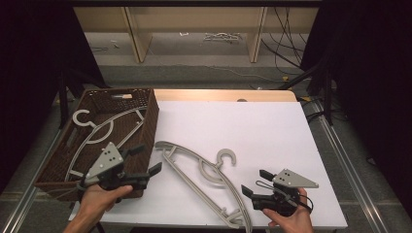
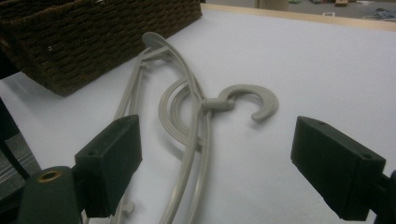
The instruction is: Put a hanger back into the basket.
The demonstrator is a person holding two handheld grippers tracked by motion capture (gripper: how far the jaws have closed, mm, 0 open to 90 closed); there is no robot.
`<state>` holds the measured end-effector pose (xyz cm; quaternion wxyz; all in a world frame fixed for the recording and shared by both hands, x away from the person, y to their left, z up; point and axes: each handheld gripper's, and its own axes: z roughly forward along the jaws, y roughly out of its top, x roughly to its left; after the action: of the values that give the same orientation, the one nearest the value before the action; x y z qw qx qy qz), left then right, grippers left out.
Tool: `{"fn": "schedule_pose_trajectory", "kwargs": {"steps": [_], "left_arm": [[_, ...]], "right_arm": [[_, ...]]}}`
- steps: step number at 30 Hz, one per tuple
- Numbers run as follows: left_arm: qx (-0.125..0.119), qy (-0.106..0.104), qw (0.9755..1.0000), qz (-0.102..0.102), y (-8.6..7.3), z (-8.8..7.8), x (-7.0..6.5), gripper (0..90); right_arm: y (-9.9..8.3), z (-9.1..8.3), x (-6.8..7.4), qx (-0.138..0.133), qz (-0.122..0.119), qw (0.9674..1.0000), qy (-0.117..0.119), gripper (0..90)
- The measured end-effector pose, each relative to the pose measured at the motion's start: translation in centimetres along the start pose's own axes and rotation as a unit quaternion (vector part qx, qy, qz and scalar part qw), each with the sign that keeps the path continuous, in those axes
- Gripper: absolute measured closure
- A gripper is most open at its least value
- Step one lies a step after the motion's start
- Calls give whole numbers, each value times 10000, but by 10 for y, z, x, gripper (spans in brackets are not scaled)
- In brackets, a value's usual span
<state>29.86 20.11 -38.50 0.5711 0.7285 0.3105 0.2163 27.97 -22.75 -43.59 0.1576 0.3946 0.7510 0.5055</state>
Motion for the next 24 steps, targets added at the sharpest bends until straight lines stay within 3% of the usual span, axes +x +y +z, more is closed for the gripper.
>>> {"fn": "schedule_pose_trajectory", "kwargs": {"steps": [4, 5, 8, 9, 11, 12, 14, 21, 23, 24], "left_arm": [[-99, -41, 9999, -84, -14, 1, -6, 171], [-139, -57, 9998, -110, -18, 2, -7, 169], [-298, -151, 9993, -153, -29, 1, -11, 167], [-274, -113, 9995, -72, -32, 0, -13, 165], [-276, -23, 9989, 386, -40, 1, -16, 165], [-208, -50, 9989, 423, -43, 1, -18, 166], [-200, -115, 9993, 279, -46, 2, -19, 165], [-267, -83, 9993, 255, -47, 0, -21, 164], [-297, -65, 9993, 233, -48, 1, -20, 164], [-313, -58, 9992, 244, -47, 1, -20, 164]], "right_arm": [[0, -1, -1, -113, -54, 9998, -126, 174], [0, -1, -1, -138, -3, 9999, -30, 174], [0, 0, -2, -193, -29, 9998, -39, 174], [0, -1, -2, -178, -16, 9998, -47, 174], [-1, 0, -2, -176, -13, 9998, -54, 174], [0, 0, -2, -184, -12, 9998, -58, 174], [0, -1, -1, -95, -26, 9999, -130, 174], [1, 5, 0, -144, -78, 9999, -45, 174], [1, 3, 1, 58, -116, 9999, -89, 173], [0, 6, 2, -93, -97, 9999, 18, 172]]}}
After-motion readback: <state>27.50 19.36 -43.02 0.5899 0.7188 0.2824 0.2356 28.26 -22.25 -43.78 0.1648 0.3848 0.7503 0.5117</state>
